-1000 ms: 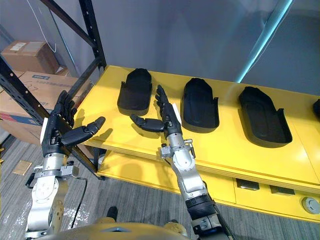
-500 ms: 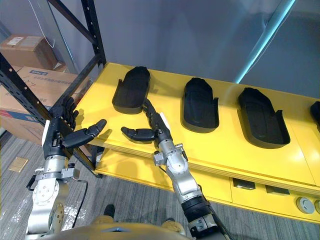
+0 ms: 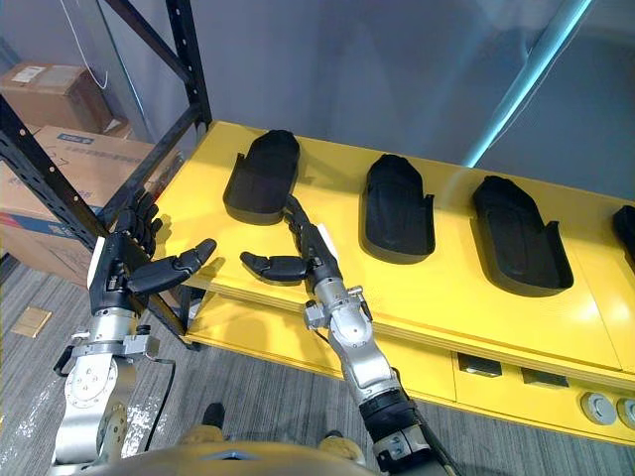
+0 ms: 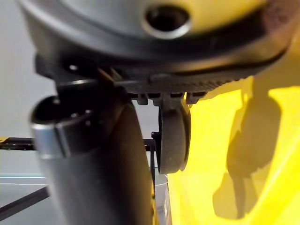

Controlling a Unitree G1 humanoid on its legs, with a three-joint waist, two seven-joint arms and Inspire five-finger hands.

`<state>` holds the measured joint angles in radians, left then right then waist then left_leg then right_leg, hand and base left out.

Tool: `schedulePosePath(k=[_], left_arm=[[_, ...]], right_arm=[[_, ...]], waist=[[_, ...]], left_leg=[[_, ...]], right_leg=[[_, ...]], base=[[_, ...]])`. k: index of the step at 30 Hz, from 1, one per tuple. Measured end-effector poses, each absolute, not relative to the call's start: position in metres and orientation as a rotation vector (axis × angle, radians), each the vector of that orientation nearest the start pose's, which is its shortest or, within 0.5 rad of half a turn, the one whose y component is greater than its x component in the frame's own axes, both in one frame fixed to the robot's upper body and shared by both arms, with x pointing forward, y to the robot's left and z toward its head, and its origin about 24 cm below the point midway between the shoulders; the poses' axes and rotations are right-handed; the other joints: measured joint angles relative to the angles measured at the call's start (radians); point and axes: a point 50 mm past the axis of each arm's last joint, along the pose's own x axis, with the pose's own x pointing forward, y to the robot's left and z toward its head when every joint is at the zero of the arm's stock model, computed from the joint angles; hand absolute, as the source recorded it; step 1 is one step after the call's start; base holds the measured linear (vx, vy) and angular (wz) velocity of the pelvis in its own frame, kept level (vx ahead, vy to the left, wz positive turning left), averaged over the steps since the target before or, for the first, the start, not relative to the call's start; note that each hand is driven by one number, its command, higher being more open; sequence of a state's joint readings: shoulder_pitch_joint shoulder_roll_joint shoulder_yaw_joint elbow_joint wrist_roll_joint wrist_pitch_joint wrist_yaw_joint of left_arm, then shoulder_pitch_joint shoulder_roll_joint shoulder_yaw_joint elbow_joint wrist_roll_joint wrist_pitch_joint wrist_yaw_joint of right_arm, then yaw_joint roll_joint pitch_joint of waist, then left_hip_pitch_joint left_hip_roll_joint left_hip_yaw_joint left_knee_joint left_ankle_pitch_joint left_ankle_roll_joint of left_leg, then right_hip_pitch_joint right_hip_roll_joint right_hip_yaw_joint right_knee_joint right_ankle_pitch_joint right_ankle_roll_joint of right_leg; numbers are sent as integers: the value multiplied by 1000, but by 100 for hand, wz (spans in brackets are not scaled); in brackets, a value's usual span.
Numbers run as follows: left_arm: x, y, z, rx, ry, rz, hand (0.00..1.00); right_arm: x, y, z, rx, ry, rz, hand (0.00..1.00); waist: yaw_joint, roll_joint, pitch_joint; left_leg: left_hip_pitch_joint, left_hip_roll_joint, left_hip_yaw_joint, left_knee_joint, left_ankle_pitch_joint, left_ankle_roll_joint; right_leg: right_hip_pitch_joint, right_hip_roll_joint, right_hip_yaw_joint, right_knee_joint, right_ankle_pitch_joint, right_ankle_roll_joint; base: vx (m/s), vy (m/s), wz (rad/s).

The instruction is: Walk over and take three plastic housings, then place them on the shelf

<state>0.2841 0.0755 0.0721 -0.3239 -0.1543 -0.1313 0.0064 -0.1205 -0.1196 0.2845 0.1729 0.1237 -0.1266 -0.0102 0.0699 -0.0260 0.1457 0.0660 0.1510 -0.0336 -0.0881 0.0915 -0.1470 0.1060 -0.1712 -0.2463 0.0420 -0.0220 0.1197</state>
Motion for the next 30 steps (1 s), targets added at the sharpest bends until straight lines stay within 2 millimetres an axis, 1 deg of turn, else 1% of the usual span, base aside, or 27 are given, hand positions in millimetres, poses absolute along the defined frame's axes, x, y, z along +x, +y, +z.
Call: schedulePosePath(k=[3,6,9,12,14,16,17,18,19,21,22,24,25,26,27,28,30], left_arm=[[195,192,72,-38,-190,119,100],[195,192,72,-32,-190,106,100],[195,191,72,-27,-191,93,100],[195,190,72,-3,-191,89,100],[196,186,72,11,-191,76,100],[197,183,72,53,-190,65,100],[198,182,74,81,-196,58,100],[201,182,76,113,-207,60,100],[201,182,77,125,-209,62,100],[205,182,82,181,-231,74,100],[209,183,86,269,-250,87,100],[212,184,90,375,-262,84,100],[215,186,91,479,-260,86,100],[219,188,91,563,-248,88,100],[221,189,91,603,-240,88,100],[224,193,92,676,-221,99,100],[231,198,90,776,-185,109,100]], right_arm=[[263,-101,36,-12,-37,279,100],[255,-101,36,7,-36,287,100],[248,-102,41,58,-54,313,100],[244,-103,53,71,-109,323,100],[242,-108,61,76,-144,307,100],[238,-114,67,78,-179,288,100],[236,-118,72,78,-206,274,100],[232,-123,78,79,-244,257,100],[231,-124,79,79,-252,253,100],[224,-133,86,77,-305,219,100],[219,-140,94,69,-353,203,100],[214,-148,102,54,-400,186,100],[212,-154,108,40,-437,178,100],[209,-160,113,26,-466,166,100],[207,-163,115,25,-476,159,100],[204,-168,118,16,-490,155,100],[202,-176,119,-15,-486,157,100]], waist=[[7,-1,1],[6,-4,3],[2,-6,3],[-20,-7,3],[-21,-7,3],[-31,-8,2],[-41,-8,2],[-51,-7,1],[-51,-7,1],[-56,-1,-3],[-73,1,-4],[-85,5,-7],[-101,8,-9],[-108,15,-15],[-112,18,-19],[-129,24,-22],[-138,34,-29]], left_leg=[[4,0,5,0,0,0],[14,2,20,0,-2,-1],[28,3,40,0,-7,0],[37,4,62,0,-13,0],[43,4,82,0,-17,1],[49,4,98,1,-23,0],[50,4,102,3,-23,0],[57,4,116,3,-25,-2],[60,4,121,3,-26,-3],[70,5,142,3,-33,-4],[80,4,158,3,-38,-3],[90,5,176,3,-44,-3],[97,4,188,3,-48,-4],[103,4,203,3,-52,-3],[104,4,210,3,-53,-3],[109,4,219,3,-55,-3],[122,5,237,3,-60,-4]], right_leg=[[0,0,5,1,0,0],[0,0,18,5,1,-1],[-1,0,35,6,2,0],[-6,1,59,7,2,1],[-15,2,77,7,6,4],[-18,2,94,6,9,7],[-20,2,100,6,10,8],[-25,3,112,6,16,16],[-25,4,117,6,17,16],[-28,5,140,6,20,18],[-29,5,151,6,21,19],[-31,7,169,6,21,20],[-31,7,180,6,22,21],[-34,8,194,6,23,23],[-37,9,200,6,24,23],[-38,10,209,6,25,23],[-39,14,227,6,26,23]], base=[[0,0,-5],[-3,0,-12],[-16,3,-20],[-23,6,-22],[-4,9,-27],[11,11,-21],[33,9,-17],[30,8,-18],[33,9,-32],[21,13,-31],[15,18,-27],[9,18,-29],[2,16,-35],[-1,13,-32],[0,13,-29],[9,18,-28],[10,14,-25]])
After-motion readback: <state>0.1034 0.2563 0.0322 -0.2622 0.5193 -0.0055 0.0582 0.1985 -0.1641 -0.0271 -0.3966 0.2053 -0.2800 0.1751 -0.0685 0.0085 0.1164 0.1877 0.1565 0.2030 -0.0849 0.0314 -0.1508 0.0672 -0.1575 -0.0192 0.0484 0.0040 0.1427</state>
